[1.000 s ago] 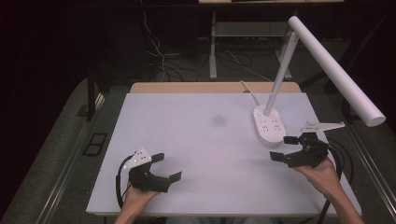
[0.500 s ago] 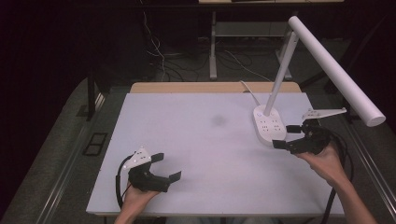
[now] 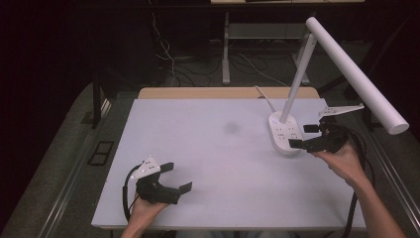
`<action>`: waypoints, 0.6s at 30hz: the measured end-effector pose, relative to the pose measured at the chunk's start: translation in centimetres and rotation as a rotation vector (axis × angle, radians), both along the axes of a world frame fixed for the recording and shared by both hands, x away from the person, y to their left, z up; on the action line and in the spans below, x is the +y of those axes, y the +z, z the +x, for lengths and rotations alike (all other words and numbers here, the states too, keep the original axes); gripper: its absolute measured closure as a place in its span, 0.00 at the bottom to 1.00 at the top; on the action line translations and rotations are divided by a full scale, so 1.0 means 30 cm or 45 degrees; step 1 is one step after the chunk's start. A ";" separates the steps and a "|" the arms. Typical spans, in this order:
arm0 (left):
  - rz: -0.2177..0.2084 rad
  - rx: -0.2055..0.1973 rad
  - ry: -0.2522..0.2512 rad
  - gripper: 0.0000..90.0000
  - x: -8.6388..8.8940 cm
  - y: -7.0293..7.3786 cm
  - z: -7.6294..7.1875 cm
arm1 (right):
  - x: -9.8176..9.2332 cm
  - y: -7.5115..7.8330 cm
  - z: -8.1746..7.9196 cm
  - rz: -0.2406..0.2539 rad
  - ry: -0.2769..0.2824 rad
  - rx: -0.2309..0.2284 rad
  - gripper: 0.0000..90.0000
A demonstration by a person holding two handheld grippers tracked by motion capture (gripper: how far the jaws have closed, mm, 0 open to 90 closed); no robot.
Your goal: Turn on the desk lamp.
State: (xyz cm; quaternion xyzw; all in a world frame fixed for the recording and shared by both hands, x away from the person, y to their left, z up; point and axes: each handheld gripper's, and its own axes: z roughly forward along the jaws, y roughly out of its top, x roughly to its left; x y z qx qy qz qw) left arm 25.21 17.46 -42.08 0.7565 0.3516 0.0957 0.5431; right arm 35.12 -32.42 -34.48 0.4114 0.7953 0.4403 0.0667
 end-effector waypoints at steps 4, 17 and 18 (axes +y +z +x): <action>-0.001 0.003 0.001 0.00 -0.001 -0.001 0.000 | -0.011 0.001 0.023 -0.006 -0.012 -0.003 0.01; 0.001 0.004 0.000 0.00 -0.001 -0.001 0.001 | -0.047 -0.007 0.102 -0.025 -0.058 0.007 0.01; 0.000 0.004 0.000 0.00 0.000 -0.001 0.002 | -0.047 -0.007 0.102 -0.025 -0.058 0.007 0.01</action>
